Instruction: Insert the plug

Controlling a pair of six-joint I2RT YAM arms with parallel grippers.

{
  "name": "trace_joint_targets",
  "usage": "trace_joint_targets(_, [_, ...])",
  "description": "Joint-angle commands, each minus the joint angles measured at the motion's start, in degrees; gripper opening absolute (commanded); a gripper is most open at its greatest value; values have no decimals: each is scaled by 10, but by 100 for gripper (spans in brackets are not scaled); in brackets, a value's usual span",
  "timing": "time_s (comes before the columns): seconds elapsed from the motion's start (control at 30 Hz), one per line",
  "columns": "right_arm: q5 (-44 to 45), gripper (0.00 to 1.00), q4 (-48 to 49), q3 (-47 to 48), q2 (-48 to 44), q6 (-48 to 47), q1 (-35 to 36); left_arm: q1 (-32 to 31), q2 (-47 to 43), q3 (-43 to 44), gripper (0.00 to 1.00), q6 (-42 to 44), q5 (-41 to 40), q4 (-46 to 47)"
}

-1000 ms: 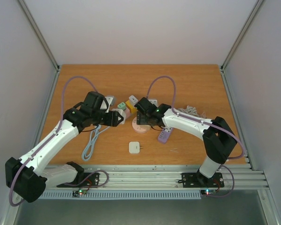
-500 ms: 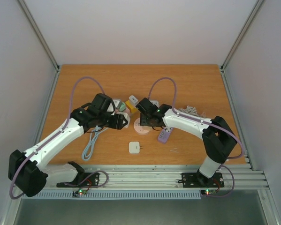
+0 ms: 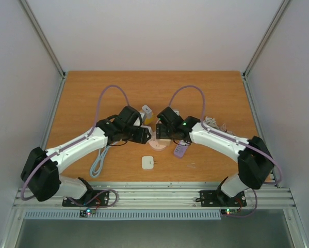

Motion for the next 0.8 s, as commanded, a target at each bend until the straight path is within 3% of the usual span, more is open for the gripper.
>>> trace_joint_targets(0.0, [0,87,29,-31,-76,12,-10,-13,27,-1,36,-39,-34,108])
trace_joint_targets(0.3, [35,87,19,-101,-179,39,-49,-18,84,19,36,-59,-27,111])
trace_joint_targets(0.77, [30,87,16,-117,-181,45,-58,-19,117,17,36,-70,-7,132])
